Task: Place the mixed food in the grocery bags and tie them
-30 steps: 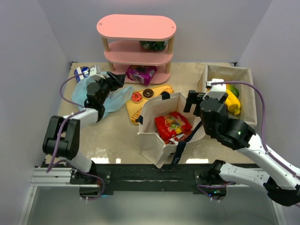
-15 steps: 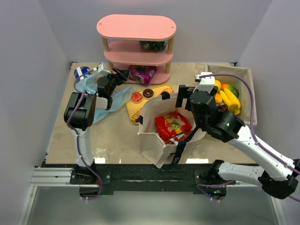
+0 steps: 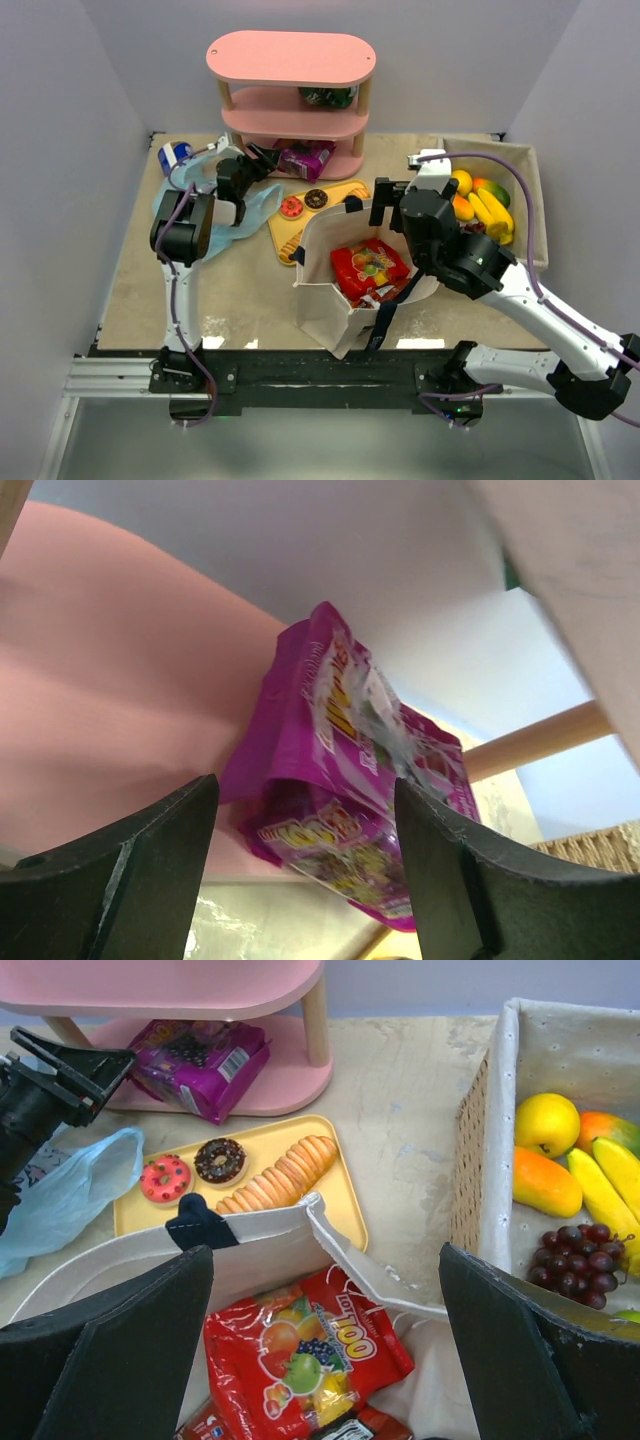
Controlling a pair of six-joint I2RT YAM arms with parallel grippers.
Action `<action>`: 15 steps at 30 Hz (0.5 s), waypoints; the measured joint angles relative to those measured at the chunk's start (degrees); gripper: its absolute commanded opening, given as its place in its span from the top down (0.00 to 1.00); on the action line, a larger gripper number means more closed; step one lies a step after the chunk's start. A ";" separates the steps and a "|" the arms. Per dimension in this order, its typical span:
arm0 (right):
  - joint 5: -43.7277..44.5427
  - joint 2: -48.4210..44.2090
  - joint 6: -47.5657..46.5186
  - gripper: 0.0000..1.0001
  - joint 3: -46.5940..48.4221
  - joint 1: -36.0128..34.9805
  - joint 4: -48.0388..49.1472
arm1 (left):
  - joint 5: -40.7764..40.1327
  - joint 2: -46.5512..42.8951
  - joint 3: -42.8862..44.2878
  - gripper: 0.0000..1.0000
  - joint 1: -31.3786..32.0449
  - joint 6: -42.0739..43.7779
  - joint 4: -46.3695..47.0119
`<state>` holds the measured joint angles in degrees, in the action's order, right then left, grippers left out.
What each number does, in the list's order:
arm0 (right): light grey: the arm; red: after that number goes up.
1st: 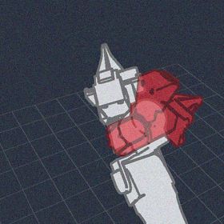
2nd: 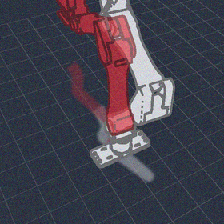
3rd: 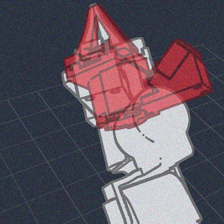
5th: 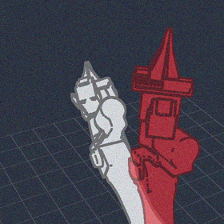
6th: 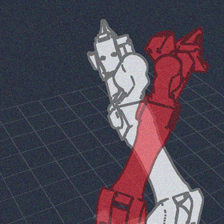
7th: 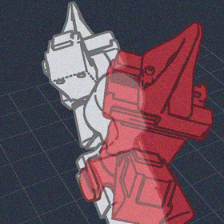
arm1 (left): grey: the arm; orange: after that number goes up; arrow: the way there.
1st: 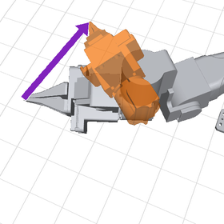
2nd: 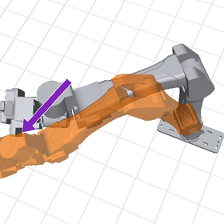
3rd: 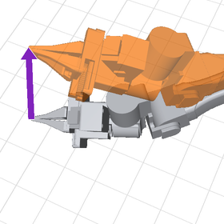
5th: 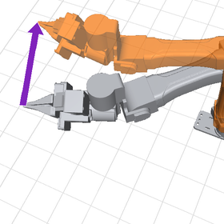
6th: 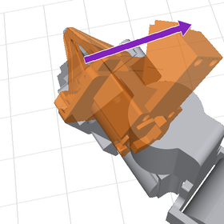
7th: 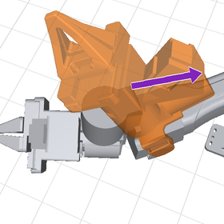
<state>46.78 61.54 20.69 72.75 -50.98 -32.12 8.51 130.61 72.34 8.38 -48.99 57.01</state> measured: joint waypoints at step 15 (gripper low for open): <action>0.13 1.05 -1.14 0.01 0.22 0.00 0.46 | -0.59 4.22 8.11 1.00 0.96 0.09 -3.82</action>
<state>46.92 62.59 19.55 72.97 -50.98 -31.66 7.92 134.82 80.44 9.34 -48.90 53.19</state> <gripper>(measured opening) 0.986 0.038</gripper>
